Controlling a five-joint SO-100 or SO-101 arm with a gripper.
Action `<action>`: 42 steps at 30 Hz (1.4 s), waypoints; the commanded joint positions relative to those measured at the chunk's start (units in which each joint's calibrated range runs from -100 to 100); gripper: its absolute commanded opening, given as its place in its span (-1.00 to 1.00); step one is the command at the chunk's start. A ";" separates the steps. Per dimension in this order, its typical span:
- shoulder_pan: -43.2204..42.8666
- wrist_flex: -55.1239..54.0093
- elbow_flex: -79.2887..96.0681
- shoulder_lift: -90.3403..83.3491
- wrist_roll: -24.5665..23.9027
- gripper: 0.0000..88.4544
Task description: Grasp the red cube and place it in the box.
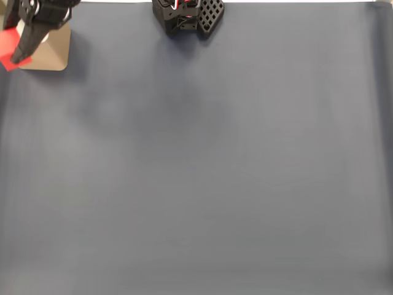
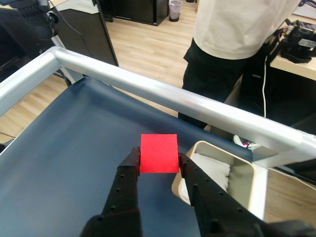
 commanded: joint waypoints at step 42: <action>16.30 -1.17 8.06 -7.91 0.39 -1.00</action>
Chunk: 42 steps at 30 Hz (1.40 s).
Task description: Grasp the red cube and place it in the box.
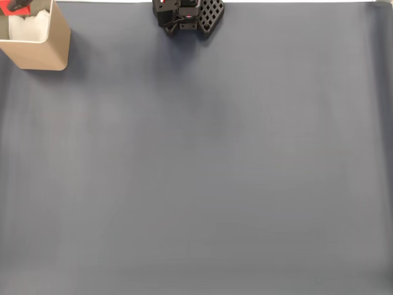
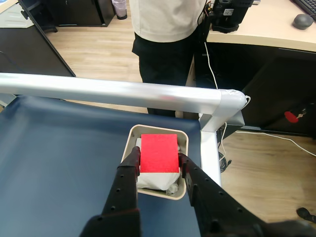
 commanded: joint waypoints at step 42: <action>-0.69 -1.41 0.48 -4.09 -1.12 -0.08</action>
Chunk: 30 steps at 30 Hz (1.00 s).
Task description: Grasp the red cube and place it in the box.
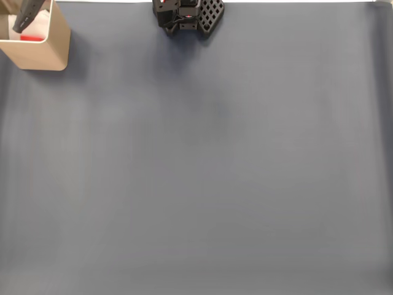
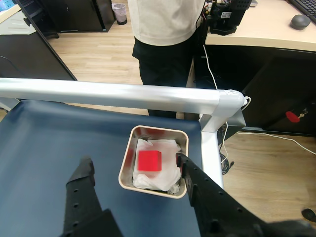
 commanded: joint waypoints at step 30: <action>-3.24 -0.19 -4.72 0.68 -2.54 -0.75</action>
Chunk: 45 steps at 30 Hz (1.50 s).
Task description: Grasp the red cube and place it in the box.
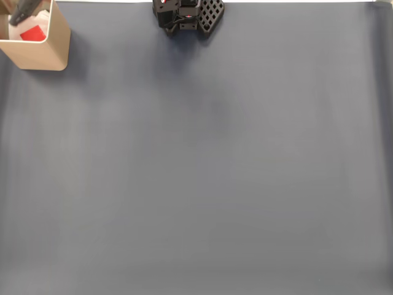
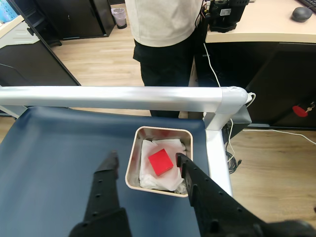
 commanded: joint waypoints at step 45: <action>-67.31 2.43 -6.00 4.58 1.66 -1.00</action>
